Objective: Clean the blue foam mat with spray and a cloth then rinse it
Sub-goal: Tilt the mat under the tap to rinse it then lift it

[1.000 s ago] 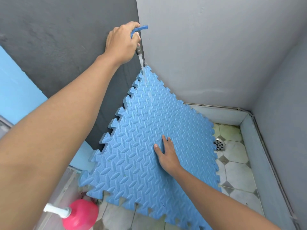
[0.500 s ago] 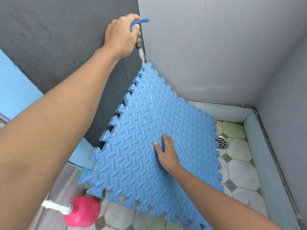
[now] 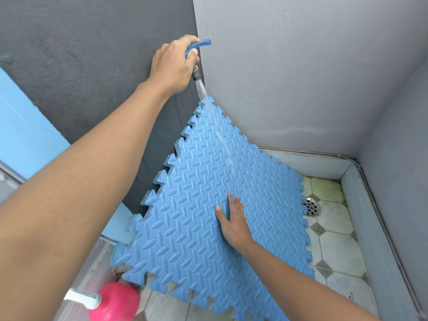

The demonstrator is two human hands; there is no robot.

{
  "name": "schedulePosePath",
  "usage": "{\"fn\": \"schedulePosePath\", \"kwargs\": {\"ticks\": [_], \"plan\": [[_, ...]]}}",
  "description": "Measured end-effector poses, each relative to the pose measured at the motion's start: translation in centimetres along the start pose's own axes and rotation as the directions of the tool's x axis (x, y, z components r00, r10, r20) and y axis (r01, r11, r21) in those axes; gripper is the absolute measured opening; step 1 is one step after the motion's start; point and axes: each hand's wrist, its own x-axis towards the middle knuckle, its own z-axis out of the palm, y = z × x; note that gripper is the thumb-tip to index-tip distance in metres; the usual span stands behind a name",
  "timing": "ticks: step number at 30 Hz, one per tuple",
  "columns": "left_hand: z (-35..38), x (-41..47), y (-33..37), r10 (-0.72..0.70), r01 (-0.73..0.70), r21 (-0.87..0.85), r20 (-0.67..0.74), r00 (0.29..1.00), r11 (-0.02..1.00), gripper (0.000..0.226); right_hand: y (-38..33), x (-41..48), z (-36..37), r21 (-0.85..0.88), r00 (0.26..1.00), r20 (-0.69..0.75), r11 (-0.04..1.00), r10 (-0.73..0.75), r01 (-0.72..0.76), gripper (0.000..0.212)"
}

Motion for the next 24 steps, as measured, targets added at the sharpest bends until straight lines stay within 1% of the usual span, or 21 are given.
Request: {"fn": "schedulePosePath", "kwargs": {"ticks": [1,2,3,4,5,6,7,8,9,10,11,12,14,15,18,21,22,23,24], "plan": [[0.1,-0.3,0.1,0.009,-0.008,0.019,-0.010,1.000,1.000,0.040,0.0,0.0,0.0,-0.002,1.000,0.002,1.000,0.004,-0.004,0.075],[0.4,-1.0,0.2,0.027,-0.024,0.053,-0.054,0.998,0.998,0.043,0.0,0.0,-0.1,-0.003,1.000,0.003,1.000,0.005,-0.005,0.075],[0.8,-2.0,0.5,0.054,-0.041,0.093,-0.144,0.988,0.995,0.047,-0.1,0.0,-0.1,-0.006,1.000,0.005,1.000,0.006,-0.006,0.075],[1.3,-3.5,0.9,0.089,-0.051,0.152,-0.257,0.962,0.987,0.051,-0.1,0.0,-0.1,-0.011,1.000,0.008,1.000,0.007,-0.007,0.075],[1.9,-5.3,1.3,0.138,-0.059,0.233,-0.337,0.931,0.971,0.053,-0.1,0.0,-0.1,-0.014,1.000,0.011,1.000,0.008,-0.008,0.075],[2.6,-7.3,1.7,0.208,-0.090,0.327,-0.347,0.914,0.941,0.051,-0.1,0.0,-0.1,-0.013,1.000,0.011,1.000,0.009,-0.008,0.075],[3.5,-9.3,1.7,0.280,-0.146,0.414,-0.283,0.917,0.898,0.045,-0.1,0.0,0.0,-0.014,1.000,0.011,1.000,0.008,-0.008,0.076],[4.4,-11.1,1.4,0.320,-0.201,0.495,-0.166,0.933,0.845,0.035,-0.1,0.1,0.0,-0.019,1.000,0.012,1.000,0.006,-0.006,0.076],[5.2,-12.7,0.7,0.312,-0.244,0.563,-0.026,0.950,0.790,0.026,-0.1,0.1,0.0,-0.021,1.000,0.010,1.000,0.006,-0.006,0.076],[5.6,-14.0,-0.4,0.263,-0.271,0.618,0.106,0.959,0.738,0.026,-0.1,0.1,0.0,-0.019,1.000,0.007,1.000,0.009,-0.009,0.076],[5.7,-14.9,-1.6,0.187,-0.283,0.671,0.213,0.959,0.685,0.031,-0.1,0.0,0.0,-0.018,1.000,0.003,1.000,0.009,-0.009,0.076],[5.7,-15.5,-2.9,0.124,-0.308,0.720,0.298,0.946,0.622,0.037,-0.1,-0.1,0.0,-0.018,1.000,-0.001,1.000,0.005,-0.005,0.075],[5.5,-16.3,-4.8,0.104,-0.437,0.756,0.446,0.889,0.486,0.044,-0.2,-0.1,0.0,-0.012,1.000,-0.020,1.000,-0.012,0.012,0.073],[5.4,-16.5,-5.3,0.106,-0.488,0.756,0.495,0.862,0.436,0.044,-0.3,0.0,0.0,-0.017,0.999,-0.040,1.000,-0.026,0.025,0.072],[5.2,-16.5,-5.3,0.086,-0.522,0.765,0.533,0.842,0.377,0.045,-1.0,1.6,-0.4,-0.045,0.992,-0.114,0.998,-0.047,0.042,0.067],[5.1,-16.7,-5.0,0.089,-0.532,0.767,0.539,0.838,0.359,0.045,-4.2,4.5,-0.4,-0.017,0.985,-0.166,0.999,0.042,-0.046,0.065],[5.2,-16.7,-5.2,0.102,-0.529,0.768,0.532,0.841,0.362,0.045,-5.8,5.5,0.0,-0.009,0.985,-0.172,0.999,0.032,-0.034,0.064],[5.2,-16.8,-5.3,0.111,-0.523,0.769,0.522,0.846,0.368,0.045,-7.2,6.2,0.6,-0.013,0.984,-0.174,0.999,-0.038,0.037,0.063],[5.4,-16.8,-5.4,0.115,-0.515,0.773,0.512,0.851,0.370,0.044,-8.4,6.8,1.3,-0.025,0.975,-0.171,0.990,-0.140,0.138,0.061]]}}
